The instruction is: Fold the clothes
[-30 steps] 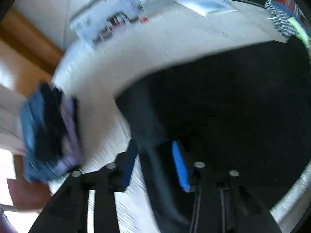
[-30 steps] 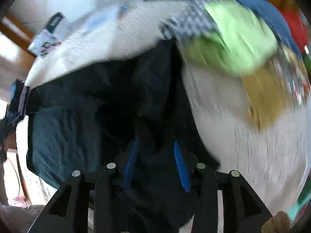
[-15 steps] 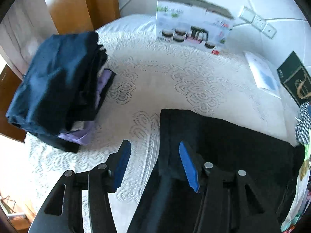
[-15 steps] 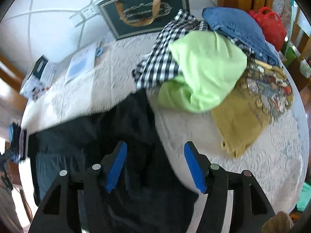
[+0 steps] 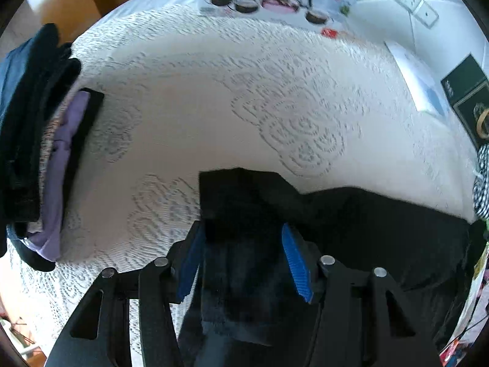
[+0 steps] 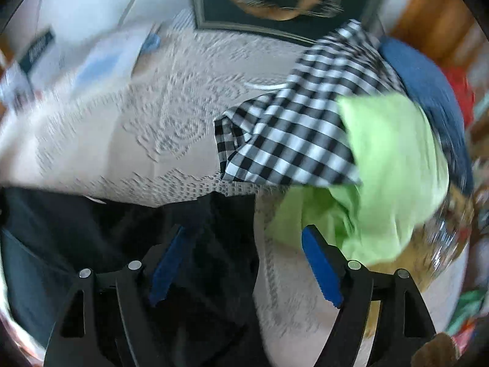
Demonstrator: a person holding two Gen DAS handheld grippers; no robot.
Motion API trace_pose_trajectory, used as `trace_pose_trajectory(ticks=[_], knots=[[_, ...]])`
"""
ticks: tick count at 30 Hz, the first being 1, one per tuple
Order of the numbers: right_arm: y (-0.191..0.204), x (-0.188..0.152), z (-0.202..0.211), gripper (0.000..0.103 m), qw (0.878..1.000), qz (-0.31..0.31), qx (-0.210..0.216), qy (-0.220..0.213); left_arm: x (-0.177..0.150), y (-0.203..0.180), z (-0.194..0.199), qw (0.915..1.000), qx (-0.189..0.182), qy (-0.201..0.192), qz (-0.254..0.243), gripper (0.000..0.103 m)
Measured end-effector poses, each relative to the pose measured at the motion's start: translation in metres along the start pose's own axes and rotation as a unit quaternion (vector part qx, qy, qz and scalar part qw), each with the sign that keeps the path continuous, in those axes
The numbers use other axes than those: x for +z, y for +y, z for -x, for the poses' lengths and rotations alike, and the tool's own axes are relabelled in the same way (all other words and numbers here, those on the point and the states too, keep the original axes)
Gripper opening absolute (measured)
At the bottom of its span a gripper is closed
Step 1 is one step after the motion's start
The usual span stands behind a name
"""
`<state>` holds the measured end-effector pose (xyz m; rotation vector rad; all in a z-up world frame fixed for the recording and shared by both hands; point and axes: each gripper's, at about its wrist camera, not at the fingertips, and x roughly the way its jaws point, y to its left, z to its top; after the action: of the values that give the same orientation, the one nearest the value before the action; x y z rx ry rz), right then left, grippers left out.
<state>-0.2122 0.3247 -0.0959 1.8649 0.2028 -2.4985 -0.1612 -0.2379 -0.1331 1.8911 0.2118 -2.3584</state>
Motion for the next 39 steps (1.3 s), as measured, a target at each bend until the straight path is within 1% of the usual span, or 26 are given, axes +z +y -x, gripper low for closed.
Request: trace_pose_trajectory(ticks=[1, 2, 3, 5, 7, 8, 9, 10, 11, 12, 13, 14, 15, 16, 17, 18, 19, 21, 24, 26, 29, 31, 34, 37, 39], knots=[[0.006, 0.002, -0.007, 0.050, 1.000, 0.020, -0.020, 0.007, -0.001, -0.005, 0.001, 0.9997, 0.019, -0.007, -0.010, 0.017], [0.009, 0.005, -0.011, 0.029, 0.999, 0.029, -0.036, 0.009, -0.002, -0.010, 0.003, 0.9994, 0.028, -0.013, -0.015, 0.007], [0.008, 0.009, -0.008, 0.003, 0.999, 0.024, -0.031, 0.000, -0.003, -0.013, 0.007, 0.9990, 0.035, -0.022, -0.017, 0.007], [-0.004, 0.017, 0.009, 0.004, 0.999, -0.010, -0.007, -0.033, -0.003, -0.012, 0.022, 0.9977, 0.042, -0.052, -0.002, 0.007], [-0.023, 0.026, 0.029, 0.004, 0.997, -0.048, 0.014, -0.066, -0.002, -0.007, 0.034, 0.9959, 0.042, -0.078, 0.020, 0.007], [-0.032, 0.030, 0.031, 0.004, 0.995, -0.065, 0.022, -0.071, 0.000, -0.004, 0.037, 0.9948, 0.041, -0.088, 0.031, 0.007], [-0.041, 0.034, 0.032, 0.006, 0.993, -0.081, 0.030, -0.076, 0.003, -0.002, 0.036, 0.9935, 0.044, -0.097, 0.039, 0.007], [-0.044, 0.038, 0.028, 0.012, 0.993, -0.085, 0.028, -0.076, 0.007, -0.001, 0.035, 0.9921, 0.047, -0.107, 0.047, 0.009], [-0.047, 0.041, 0.023, 0.017, 0.993, -0.089, 0.026, -0.076, 0.011, 0.000, 0.033, 0.9908, 0.052, -0.113, 0.053, 0.014], [-0.045, 0.046, 0.015, 0.034, 0.993, -0.091, 0.035, -0.072, 0.015, -0.002, 0.027, 0.9907, 0.064, -0.108, 0.053, 0.014], [-0.044, 0.048, 0.011, 0.050, 0.993, -0.092, 0.032, -0.065, 0.020, -0.003, 0.023, 0.9919, 0.068, -0.095, 0.051, 0.017], [-0.042, 0.048, 0.011, 0.053, 0.994, -0.092, 0.025, -0.060, 0.024, -0.003, 0.020, 0.9929, 0.069, -0.083, 0.050, 0.021], [-0.039, 0.045, 0.017, 0.054, 0.993, -0.090, 0.026, -0.068, 0.023, -0.002, 0.024, 0.9936, 0.061, -0.080, 0.050, 0.024], [-0.038, 0.040, 0.024, 0.056, 0.993, -0.087, 0.028, -0.075, 0.022, -0.002, 0.029, 0.9940, 0.056, -0.080, 0.050, 0.033], [-0.037, 0.036, 0.030, 0.058, 0.993, -0.084, 0.031, -0.083, 0.018, -0.001, 0.037, 0.9932, 0.061, -0.088, 0.044, 0.042], [-0.038, 0.028, 0.042, 0.063, 0.992, -0.081, 0.028, -0.093, 0.010, 0.000, 0.048, 0.9919, 0.072, -0.098, 0.036, 0.046], [-0.040, 0.017, 0.051, 0.064, 0.991, -0.080, 0.036, -0.097, 0.003, 0.001, 0.058, 0.9905, 0.081, -0.107, 0.028, 0.051], [-0.042, -0.004, 0.068, 0.064, 0.990, -0.080, 0.051, -0.104, -0.017, 0.006, 0.074, 0.9900, 0.082, -0.114, 0.016, 0.052], [-0.049, -0.049, 0.081, 0.064, 0.988, -0.088, 0.081, -0.096, -0.060, 0.020, 0.086, 0.9927, 0.070, -0.098, 0.008, 0.056], [-0.052, -0.075, 0.081, 0.064, 0.989, -0.094, 0.083, -0.082, -0.091, 0.029, 0.086, 0.9938, 0.077, -0.080, 0.008, 0.056], [-0.063, -0.121, 0.073, 0.064, 0.989, -0.113, 0.081, -0.050, -0.132, 0.043, 0.083, 0.9950, 0.080, -0.054, 0.026, 0.056], [-0.068, -0.144, 0.068, 0.064, 0.988, -0.125, 0.084, -0.034, -0.165, 0.057, 0.076, 0.9955, 0.072, -0.034, 0.052, 0.056], [-0.074, -0.174, 0.064, 0.064, 0.986, -0.140, 0.091, -0.016, -0.198, 0.072, 0.069, 0.9952, 0.050, -0.018, 0.082, 0.056], [-0.072, -0.189, 0.060, 0.064, 0.985, -0.144, 0.096, -0.005, -0.209, 0.081, 0.063, 0.9937, 0.045, -0.020, 0.100, 0.056], [-0.069, -0.197, 0.058, 0.064, 0.984, -0.144, 0.102, 0.000, -0.209, 0.084, 0.059, 0.9930, 0.019, -0.026, 0.114, 0.056]])
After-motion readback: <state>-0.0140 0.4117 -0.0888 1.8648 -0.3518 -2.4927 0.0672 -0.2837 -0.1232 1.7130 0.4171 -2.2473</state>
